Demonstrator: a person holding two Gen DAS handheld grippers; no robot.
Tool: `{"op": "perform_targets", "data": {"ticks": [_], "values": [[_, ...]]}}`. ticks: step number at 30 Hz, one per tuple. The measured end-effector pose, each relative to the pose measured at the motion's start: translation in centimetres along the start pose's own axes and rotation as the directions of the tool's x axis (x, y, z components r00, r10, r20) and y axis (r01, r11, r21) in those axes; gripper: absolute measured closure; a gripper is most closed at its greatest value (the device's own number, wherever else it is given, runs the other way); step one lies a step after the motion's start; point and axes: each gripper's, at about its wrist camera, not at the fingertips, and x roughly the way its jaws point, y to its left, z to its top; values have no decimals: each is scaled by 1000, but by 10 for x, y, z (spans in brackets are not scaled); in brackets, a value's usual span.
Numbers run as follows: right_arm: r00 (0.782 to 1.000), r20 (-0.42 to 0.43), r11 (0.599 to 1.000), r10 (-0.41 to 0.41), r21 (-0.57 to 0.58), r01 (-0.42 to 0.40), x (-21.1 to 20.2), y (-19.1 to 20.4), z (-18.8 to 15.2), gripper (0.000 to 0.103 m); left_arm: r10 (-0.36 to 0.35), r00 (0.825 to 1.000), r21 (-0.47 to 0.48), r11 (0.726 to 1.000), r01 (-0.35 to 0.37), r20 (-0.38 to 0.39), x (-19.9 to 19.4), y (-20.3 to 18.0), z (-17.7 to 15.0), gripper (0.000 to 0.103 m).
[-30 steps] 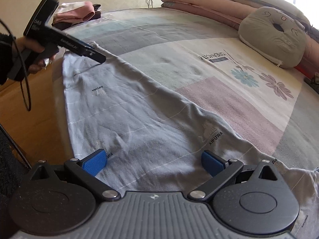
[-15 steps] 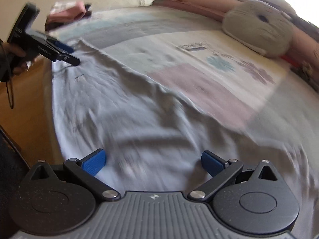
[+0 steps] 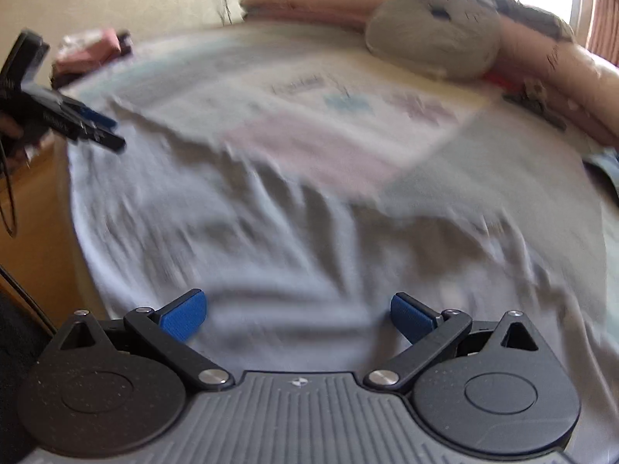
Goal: Fold clothes
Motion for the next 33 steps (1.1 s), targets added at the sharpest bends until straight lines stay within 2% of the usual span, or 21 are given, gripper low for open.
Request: {"op": "perform_targets", "data": {"ticks": [3, 6, 8, 10, 13, 14, 15, 16, 18, 20, 24, 26, 27, 28, 32, 33], "values": [[999, 2, 999, -35, 29, 34, -23, -10, -26, 0, 43, 999, 2, 999, -43, -30, -1, 2, 5, 11], [997, -34, 995, -70, 74, 72, -38, -19, -32, 0, 56, 998, 23, 998, -56, -28, -6, -12, 17, 13], [996, 6, 987, -93, 132, 91, -48, -28, -30, 0, -18, 1000, 56, 998, 17, 7, -10, -30, 29, 13], [990, 43, 978, -137, 165, 128, -53, -39, -30, 0, -122, 992, 69, 990, 121, 18, -11, -51, 39, 13], [978, 27, 964, -205, 177, 198, -53, -54, -40, 0, -304, 953, 89, 949, 303, -4, -3, -91, 45, 13], [976, 8, 961, -218, 177, 213, -53, -58, -47, 0, -348, 937, 101, 932, 348, -18, 0, -103, 45, 13], [974, -14, 957, -225, 182, 224, -54, -62, -55, 0, -361, 932, 115, 925, 363, -38, 5, -112, 43, 13], [975, -18, 952, -222, 211, 221, -59, -68, -64, 0, -366, 929, 125, 921, 370, -58, 9, -120, 41, 13], [976, -6, 938, -217, 276, 210, -73, -79, -85, 0, -321, 942, 124, 935, 331, -97, 20, -126, 36, 13], [969, -23, 934, -248, 262, 245, -85, -81, -98, 0, -255, 960, 108, 958, 267, -119, 29, -123, 34, 13], [957, -62, 918, -283, 270, 289, -98, -85, -98, 0, -242, 963, 101, 962, 254, -117, 23, -123, 44, 13], [952, -26, 916, -306, 266, 302, -102, -86, -90, 0, -297, 950, 121, 944, 308, -101, 18, -134, 51, 13], [950, 7, 917, -313, 260, 301, -102, -87, -87, 0, -338, 936, 131, 928, 349, -99, 17, -143, 55, 13], [947, 26, 918, -321, 255, 304, -100, -90, -84, 0, -380, 919, 140, 909, 392, -102, 18, -152, 58, 13], [930, -10, 903, -368, 234, 360, -81, -103, -86, 0, -543, 825, 164, 809, 564, -156, 31, -193, 61, 13], [928, -16, 901, -372, 234, 365, -77, -106, -89, 0, -553, 817, 174, 799, 575, -162, 38, -200, 60, 13]]}}
